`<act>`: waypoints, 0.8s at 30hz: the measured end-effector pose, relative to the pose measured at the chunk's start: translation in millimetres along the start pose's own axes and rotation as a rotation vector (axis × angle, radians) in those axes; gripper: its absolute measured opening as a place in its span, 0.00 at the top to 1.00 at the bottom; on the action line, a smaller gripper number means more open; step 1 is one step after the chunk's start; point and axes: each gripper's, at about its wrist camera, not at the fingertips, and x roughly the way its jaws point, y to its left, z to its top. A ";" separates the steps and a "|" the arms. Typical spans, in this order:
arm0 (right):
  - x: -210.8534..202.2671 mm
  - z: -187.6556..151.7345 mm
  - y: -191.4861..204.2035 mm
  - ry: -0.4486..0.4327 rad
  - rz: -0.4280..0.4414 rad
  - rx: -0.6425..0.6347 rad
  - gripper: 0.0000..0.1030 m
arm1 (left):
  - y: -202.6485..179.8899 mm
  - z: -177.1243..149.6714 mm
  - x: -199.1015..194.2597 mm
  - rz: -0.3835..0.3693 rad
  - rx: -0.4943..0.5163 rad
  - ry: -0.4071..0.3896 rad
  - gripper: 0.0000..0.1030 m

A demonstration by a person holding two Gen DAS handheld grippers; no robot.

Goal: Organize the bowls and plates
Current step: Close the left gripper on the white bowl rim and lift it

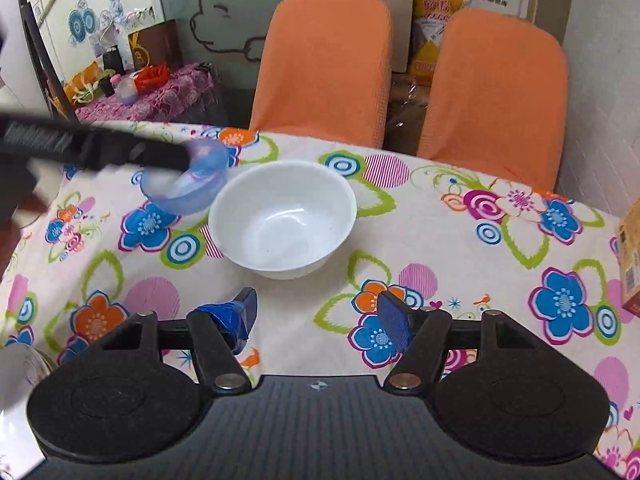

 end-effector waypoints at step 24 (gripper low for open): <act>60.8 10.2 -4.9 0.035 0.074 -0.123 0.49 | -7.3 12.4 94.2 -0.095 0.245 0.210 0.04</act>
